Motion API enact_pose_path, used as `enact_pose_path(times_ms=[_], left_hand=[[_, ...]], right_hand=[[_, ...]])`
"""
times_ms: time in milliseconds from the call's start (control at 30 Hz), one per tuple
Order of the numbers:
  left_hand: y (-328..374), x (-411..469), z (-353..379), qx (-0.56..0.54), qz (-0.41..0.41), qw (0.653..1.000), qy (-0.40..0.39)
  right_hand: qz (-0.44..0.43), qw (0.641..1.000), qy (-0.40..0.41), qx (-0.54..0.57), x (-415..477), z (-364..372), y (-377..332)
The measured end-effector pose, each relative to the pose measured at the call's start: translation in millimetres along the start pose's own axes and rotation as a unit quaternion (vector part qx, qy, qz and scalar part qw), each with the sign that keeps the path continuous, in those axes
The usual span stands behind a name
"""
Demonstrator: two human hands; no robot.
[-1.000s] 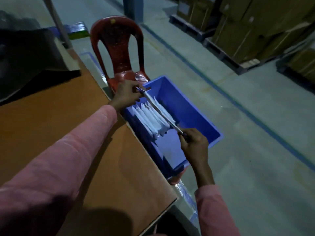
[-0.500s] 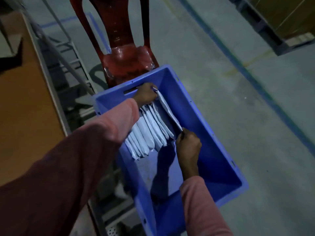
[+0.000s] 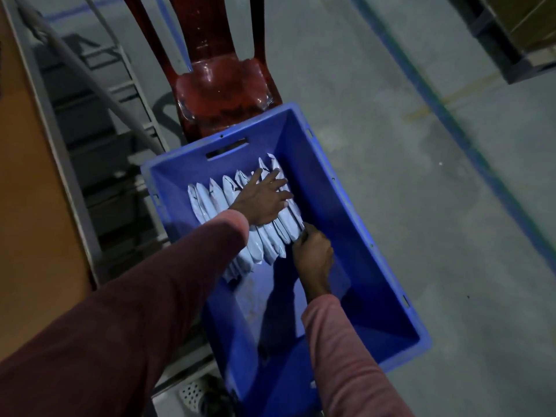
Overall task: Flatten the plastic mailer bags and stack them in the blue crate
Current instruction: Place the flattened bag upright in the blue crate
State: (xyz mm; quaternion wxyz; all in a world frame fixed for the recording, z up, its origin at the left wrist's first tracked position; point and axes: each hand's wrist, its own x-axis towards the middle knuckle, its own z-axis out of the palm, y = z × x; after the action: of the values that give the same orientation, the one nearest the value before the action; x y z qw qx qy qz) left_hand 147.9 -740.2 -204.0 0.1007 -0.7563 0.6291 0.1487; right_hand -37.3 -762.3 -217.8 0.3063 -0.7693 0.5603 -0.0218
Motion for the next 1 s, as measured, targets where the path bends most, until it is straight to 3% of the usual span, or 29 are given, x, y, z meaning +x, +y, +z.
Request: enact_pose_path(times_ms=[267, 433, 600, 700, 833, 1000], left_hand=[[10, -5, -8, 0.085, -0.007, 0.996, -0.025], [20, -19, -16, 0.097, -0.012, 0.995, -0.021], [41, -61, -46, 0.043, -0.102, 0.994, -0.019], [60, -121, -70, -0.044, -0.157, 0.983, 0.09], [70, -238, -93, -0.072, -0.224, 0.915, 0.328], [52, -387, -83, -0.099, -0.343, 0.866, 0.35]], right_hand=[[-0.023, 0.998, -0.035, 0.055, -6, 6, 5], [-0.02, 0.997, -0.01, 0.069, -15, -2, 2], [-0.018, 0.998, -0.019, 0.054, -29, -21, -7], [-0.094, 0.991, 0.004, 0.093, -54, -44, -24], [-0.233, 0.955, 0.04, 0.179, -123, -74, -60], [-0.357, 0.911, 0.011, 0.208, -232, -84, -120]])
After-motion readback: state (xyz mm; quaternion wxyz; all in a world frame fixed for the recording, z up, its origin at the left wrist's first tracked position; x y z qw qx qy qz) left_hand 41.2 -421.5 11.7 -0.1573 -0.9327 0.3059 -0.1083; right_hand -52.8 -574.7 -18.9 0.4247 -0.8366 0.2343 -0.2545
